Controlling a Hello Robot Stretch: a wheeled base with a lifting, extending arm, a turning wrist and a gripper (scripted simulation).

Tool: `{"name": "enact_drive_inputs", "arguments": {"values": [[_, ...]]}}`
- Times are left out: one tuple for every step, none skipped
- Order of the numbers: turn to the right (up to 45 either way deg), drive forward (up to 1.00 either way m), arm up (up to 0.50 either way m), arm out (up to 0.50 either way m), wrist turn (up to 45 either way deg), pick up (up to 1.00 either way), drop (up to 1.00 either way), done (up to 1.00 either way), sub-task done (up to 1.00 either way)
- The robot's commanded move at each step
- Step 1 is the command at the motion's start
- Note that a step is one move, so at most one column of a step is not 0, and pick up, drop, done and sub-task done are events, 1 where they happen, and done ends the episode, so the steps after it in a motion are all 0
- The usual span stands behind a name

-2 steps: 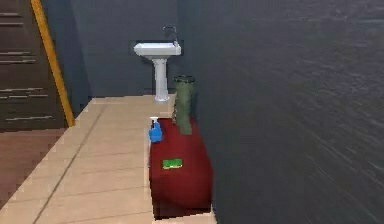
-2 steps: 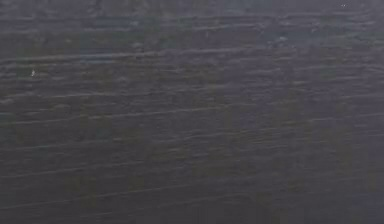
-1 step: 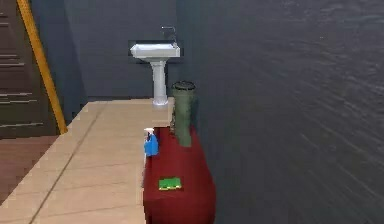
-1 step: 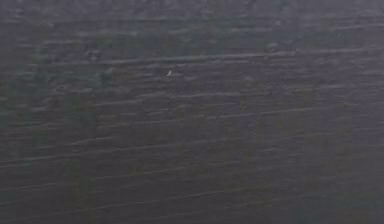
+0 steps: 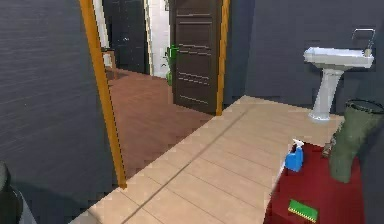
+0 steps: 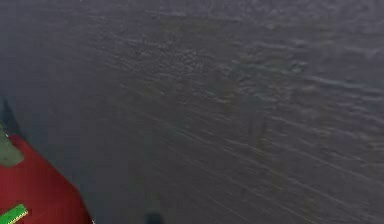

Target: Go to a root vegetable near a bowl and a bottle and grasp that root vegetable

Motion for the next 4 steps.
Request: {"name": "enact_drive_inputs", "arguments": {"values": [[-9.0, 0.00, 0.00, 0.00, 0.0, 0.00, 0.00, 0.00, 0.00], [0.0, 1.00, 0.00, 0.00, 0.0, 0.00, 0.00, 0.00, 0.00], [0.0, 0.35, 0.00, 0.00, 0.0, 0.00, 0.00, 0.00, 0.00], [0.0, 0.45, 0.00, 0.00, 0.0, 0.00, 0.00, 0.00, 0.00]]}}
